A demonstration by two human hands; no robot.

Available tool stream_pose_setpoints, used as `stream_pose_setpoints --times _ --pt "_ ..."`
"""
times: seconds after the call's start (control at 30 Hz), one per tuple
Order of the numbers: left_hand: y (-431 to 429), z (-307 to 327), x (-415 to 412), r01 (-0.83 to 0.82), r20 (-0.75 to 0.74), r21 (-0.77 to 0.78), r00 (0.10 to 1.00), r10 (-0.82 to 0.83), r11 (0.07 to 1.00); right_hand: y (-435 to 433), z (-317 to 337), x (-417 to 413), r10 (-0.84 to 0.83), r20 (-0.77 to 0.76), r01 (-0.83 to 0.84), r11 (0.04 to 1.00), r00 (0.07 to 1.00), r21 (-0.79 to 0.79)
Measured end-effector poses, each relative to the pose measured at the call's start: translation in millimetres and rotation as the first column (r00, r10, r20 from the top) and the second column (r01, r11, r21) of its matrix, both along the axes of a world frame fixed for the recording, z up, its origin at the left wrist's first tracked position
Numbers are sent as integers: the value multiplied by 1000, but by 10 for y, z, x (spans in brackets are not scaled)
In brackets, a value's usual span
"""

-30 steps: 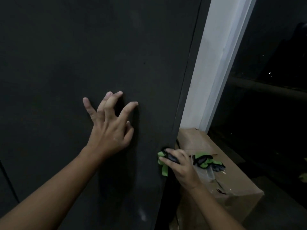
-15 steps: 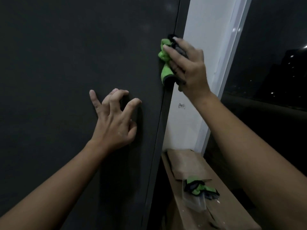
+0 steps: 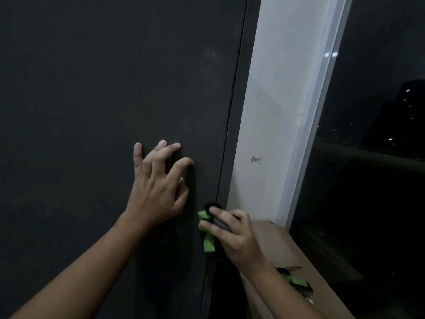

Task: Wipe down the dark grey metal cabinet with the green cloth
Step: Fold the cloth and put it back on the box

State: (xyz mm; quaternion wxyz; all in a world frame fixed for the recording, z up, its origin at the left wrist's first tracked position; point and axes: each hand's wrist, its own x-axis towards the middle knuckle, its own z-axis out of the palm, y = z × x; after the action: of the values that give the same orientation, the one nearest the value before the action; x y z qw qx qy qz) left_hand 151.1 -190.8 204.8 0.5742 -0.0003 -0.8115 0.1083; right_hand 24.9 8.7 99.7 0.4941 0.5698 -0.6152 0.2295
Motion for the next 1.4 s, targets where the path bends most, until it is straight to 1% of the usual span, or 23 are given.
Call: stream_pose_setpoints --times 0.07,0.17,0.2,0.23,0.27,0.37,0.47,0.57,0.63,0.67,0.73,0.77,0.87,0.93,0.97,1.0,1.07,1.1,1.13,1.2,1.27,1.33,1.4 --pt "-38 -34 44 -4 63 -14 998 5 1000 68 -61 -70 49 -30 -46 995 998 84" --pt "-118 -73 115 -42 166 -91 984 57 995 163 303 -130 80 -179 -34 968 981 247" --pt "-143 -77 134 -51 188 -124 979 74 991 172 502 -134 75 -221 -17 968 972 251" --pt "-163 -76 155 -56 203 -147 975 86 988 166 733 -140 57 -234 -8 978 971 208" --pt "-174 -70 180 -58 217 -158 972 92 986 142 981 -134 29 -209 -2 992 977 128" --pt "-184 -47 276 -50 280 -151 956 91 987 27 1761 -59 -29 -44 23 992 999 -125" --pt "-205 -40 383 -26 362 -123 930 69 992 -51 2336 24 -48 130 82 960 990 -266" --pt "-231 -40 488 15 422 -65 907 14 998 -99 2382 173 -38 256 118 945 966 -305" --pt "-201 -34 573 70 421 33 904 -78 997 -67 2162 343 -13 370 110 964 929 -243" --pt "-165 -27 628 111 397 117 906 -149 987 -19 2021 427 5 465 96 976 885 -194" --pt "-75 -8 740 213 322 333 890 -323 919 79 1743 621 17 648 67 992 761 -104" --pt "-19 -2 785 265 284 428 868 -407 864 113 1614 716 29 718 63 993 695 -101" --pt "153 -18 833 319 244 632 783 -572 706 137 1280 973 211 865 111 951 454 -290" --pt "255 -69 797 284 236 769 706 -668 572 110 1116 1099 368 885 130 900 285 -416" --pt "311 -94 775 273 208 830 658 -724 487 92 1043 1163 423 877 120 881 228 -457" --pt "362 -121 759 272 151 886 596 -788 376 73 984 1226 455 871 104 872 187 -478" --pt "469 -153 763 271 6 952 452 -892 144 28 928 1382 479 863 58 868 161 -492" --pt "509 -174 776 276 -45 958 397 -917 73 11 908 1458 492 857 44 863 154 -503" --pt "534 -199 790 284 -78 958 369 -926 33 1 894 1523 509 850 38 855 139 -518" --pt "547 -229 840 301 -114 954 346 -931 -5 14 861 1612 549 834 1 835 66 -550" --pt "526 -231 905 305 -104 952 320 -942 -2 54 834 1662 555 832 -21 832 2 -555" --pt "481 -219 968 304 -31 950 303 -952 66 79 825 1693 489 872 18 872 10 -489" --pt "426 -211 1021 282 56 949 285 -957 139 86 841 1708 354 934 80 931 50 -357"
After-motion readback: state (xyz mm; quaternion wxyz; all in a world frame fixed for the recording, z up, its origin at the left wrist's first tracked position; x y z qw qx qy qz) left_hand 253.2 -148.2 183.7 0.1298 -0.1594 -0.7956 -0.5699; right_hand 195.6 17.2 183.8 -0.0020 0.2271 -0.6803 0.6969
